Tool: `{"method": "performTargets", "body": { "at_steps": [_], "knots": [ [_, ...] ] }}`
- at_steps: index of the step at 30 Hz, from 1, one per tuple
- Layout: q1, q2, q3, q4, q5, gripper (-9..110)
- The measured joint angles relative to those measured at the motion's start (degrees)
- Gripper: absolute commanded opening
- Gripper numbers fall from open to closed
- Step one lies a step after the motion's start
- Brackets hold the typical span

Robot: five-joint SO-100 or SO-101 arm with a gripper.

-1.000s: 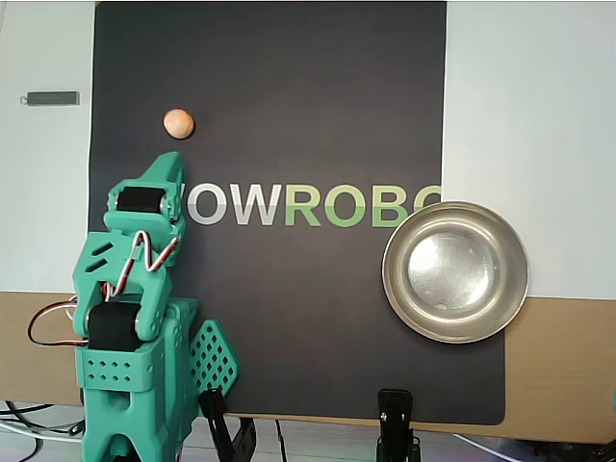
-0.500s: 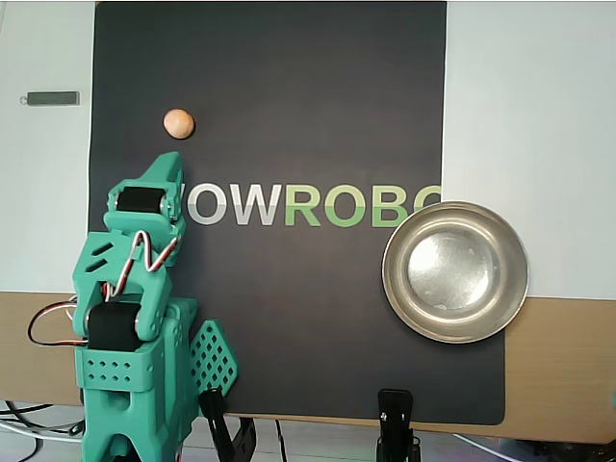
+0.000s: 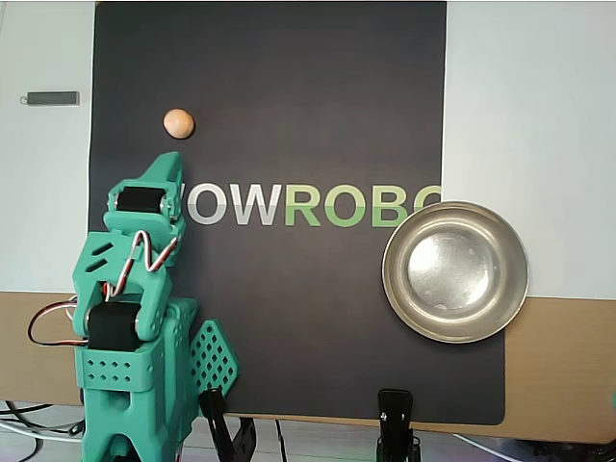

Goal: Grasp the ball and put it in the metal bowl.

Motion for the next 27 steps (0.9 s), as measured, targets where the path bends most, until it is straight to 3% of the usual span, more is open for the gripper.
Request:
{"method": "performTargets", "body": {
  "at_steps": [27],
  "knots": [
    [0.0, -2.7, -2.2, 0.0, 0.0, 0]
  ]
}}
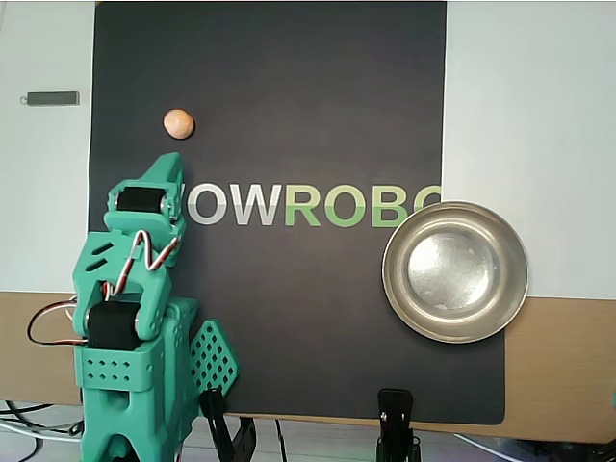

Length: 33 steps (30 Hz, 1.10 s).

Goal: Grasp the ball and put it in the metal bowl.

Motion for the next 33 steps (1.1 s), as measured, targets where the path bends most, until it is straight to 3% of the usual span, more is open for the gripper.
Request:
{"method": "performTargets", "body": {
  "at_steps": [14, 33],
  "knots": [
    [1.8, -33.9, -26.4, 2.2, 0.0, 0],
    [1.2, -73.1, -81.6, 41.7, 0.0, 0]
  ]
}}
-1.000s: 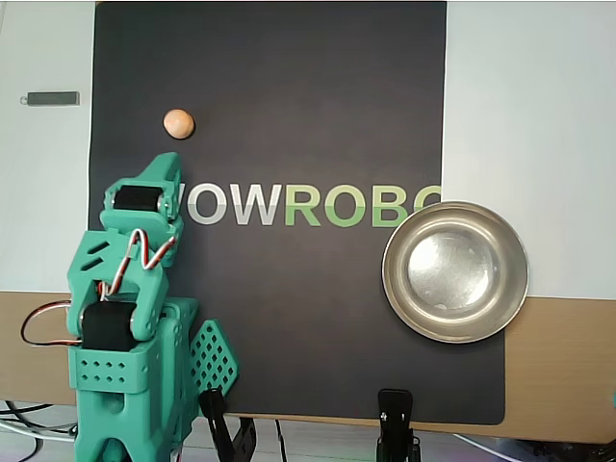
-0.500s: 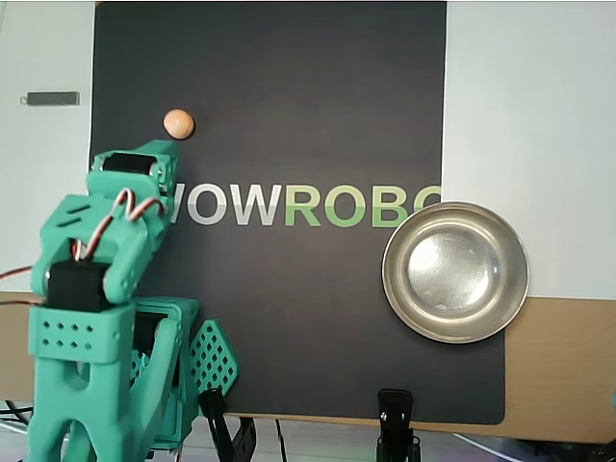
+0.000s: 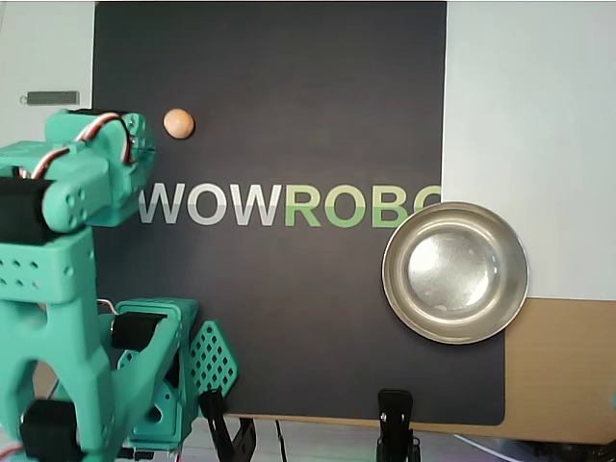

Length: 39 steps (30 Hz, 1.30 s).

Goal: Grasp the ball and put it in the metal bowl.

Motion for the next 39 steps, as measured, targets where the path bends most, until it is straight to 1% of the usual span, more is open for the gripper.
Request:
{"method": "performTargets", "body": {
  "at_steps": [7, 14, 39],
  "knots": [
    [-3.8, -12.9, -11.2, 5.1, 0.0, 0],
    [-6.7, -21.1, -14.1, 5.7, 0.0, 0],
    [-7.5, -25.6, -14.2, 5.7, 0.0, 0]
  ]
}}
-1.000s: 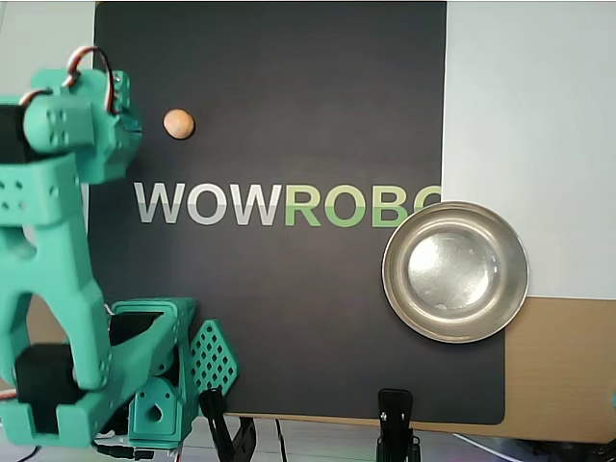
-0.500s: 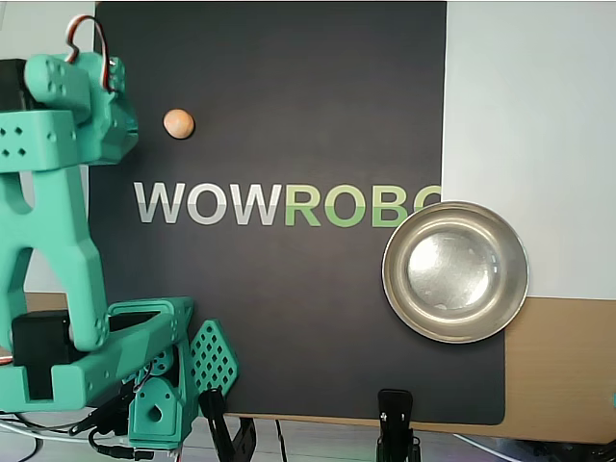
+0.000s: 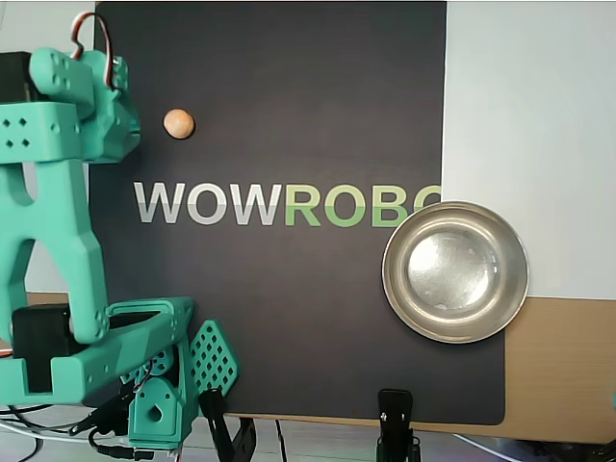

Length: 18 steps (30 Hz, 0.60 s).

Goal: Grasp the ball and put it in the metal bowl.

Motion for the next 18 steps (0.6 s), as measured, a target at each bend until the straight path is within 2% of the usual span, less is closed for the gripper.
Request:
{"method": "performTargets", "body": {
  "at_steps": [14, 18],
  "knots": [
    [0.0, -4.7, 0.0, -3.8, -0.2, 1],
    [0.0, -4.8, 0.0, -3.8, -5.9, 1]
  ]
}}
